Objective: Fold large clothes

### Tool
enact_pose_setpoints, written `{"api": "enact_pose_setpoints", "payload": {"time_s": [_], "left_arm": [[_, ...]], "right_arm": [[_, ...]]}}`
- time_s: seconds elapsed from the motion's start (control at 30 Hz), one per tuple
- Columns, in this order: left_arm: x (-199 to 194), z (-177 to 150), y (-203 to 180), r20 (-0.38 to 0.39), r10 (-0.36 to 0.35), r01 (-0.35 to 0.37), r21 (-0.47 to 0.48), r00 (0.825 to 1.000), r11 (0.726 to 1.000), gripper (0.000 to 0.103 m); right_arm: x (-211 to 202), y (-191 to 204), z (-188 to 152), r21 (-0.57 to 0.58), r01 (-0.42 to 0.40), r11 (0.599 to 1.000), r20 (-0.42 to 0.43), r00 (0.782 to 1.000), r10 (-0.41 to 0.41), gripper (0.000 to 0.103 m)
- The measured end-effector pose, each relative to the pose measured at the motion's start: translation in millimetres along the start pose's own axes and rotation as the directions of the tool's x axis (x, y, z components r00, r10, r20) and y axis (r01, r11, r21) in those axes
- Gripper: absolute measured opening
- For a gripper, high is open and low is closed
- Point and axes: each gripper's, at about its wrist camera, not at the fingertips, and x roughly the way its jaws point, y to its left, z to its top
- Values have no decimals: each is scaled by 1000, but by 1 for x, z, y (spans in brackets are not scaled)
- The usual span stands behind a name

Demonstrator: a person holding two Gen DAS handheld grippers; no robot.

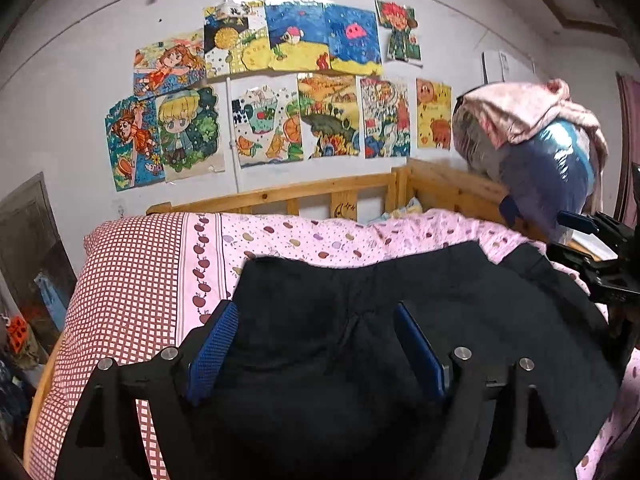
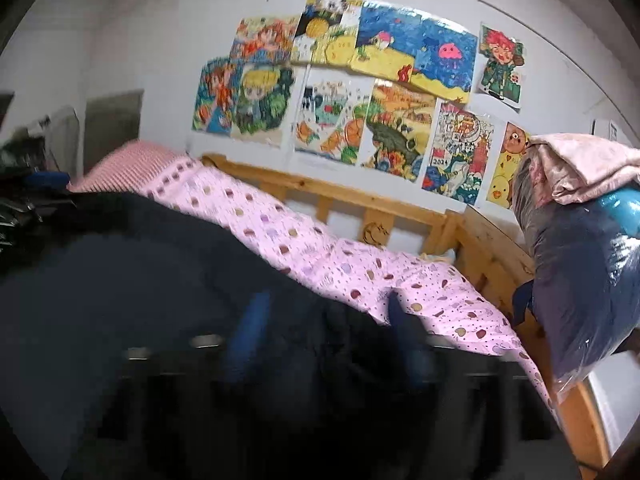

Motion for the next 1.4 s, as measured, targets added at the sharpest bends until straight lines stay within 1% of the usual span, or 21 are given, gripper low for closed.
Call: {"api": "enact_pose_setpoints", "payload": {"time_s": [0.07,0.1,0.17,0.2,0.27,0.33,0.4,0.47,0.53,0.6,0.67,0.7,0.77,0.83,0.93,1.07,1.13,1.23,1.4], "left_arm": [[-7,-1,-1,22,-19,19,1,1000,1000,84],[-12,-3,-2,29,-34,34,3,999,999,87],[-18,-6,-6,33,-81,81,0,996,997,89],[-20,-7,-7,29,-115,115,-4,993,993,89],[-21,-10,-12,8,-177,177,-9,984,984,89],[-18,-14,-22,-32,-241,241,-2,970,971,90],[-13,-19,-31,-64,-265,266,18,962,964,90],[-3,-24,-42,-110,-269,275,47,957,960,90],[7,-29,-48,-142,-240,252,74,960,965,90],[19,-32,-48,-167,-188,204,88,968,975,90],[27,-32,-43,-184,-156,170,59,970,984,90],[32,-32,-38,-188,-126,136,38,974,990,91],[39,-34,-32,-205,-94,99,17,974,995,91],[47,-37,-25,-224,-68,71,3,972,997,91],[59,-41,-15,-252,-34,29,-23,967,999,91],[72,-40,-4,-276,-23,4,-67,961,998,92],[81,-40,3,-295,-38,1,-125,955,992,94],[88,-43,10,-303,-59,5,-175,951,985,96],[96,-46,24,-306,-87,6,-256,948,967,97]], "right_arm": [[-11,-1,1,-21,-26,999,11,1000,26,71],[-17,-1,1,-34,-44,998,14,999,44,74],[-27,-1,1,-55,-71,996,14,997,72,80],[-33,0,0,-67,-87,994,8,996,88,82],[-41,2,-5,-77,-123,989,-20,992,122,82],[-47,2,-11,-63,-156,986,-45,987,153,82],[-50,0,-21,-12,-199,980,-72,978,198,82],[-49,-2,-30,39,-237,971,-96,966,240,82],[-43,-5,-44,85,-278,957,-122,950,287,82],[-33,-3,-57,87,-286,954,-162,941,297,82],[-22,-1,-68,93,-288,953,-188,935,300,82],[-16,-3,-72,108,-296,949,-190,931,312,83],[-3,-5,-75,126,-284,950,-185,935,304,85],[13,-4,-75,139,-282,949,-198,931,306,85],[40,0,-71,141,-251,958,-205,939,276,85],[75,7,-62,142,-212,967,-234,942,241,85],[91,10,-59,135,-197,971,-254,940,226,86],[105,9,-56,159,-199,967,-267,934,236,88],[128,-1,-57,240,-184,953,-260,934,246,90]]}}
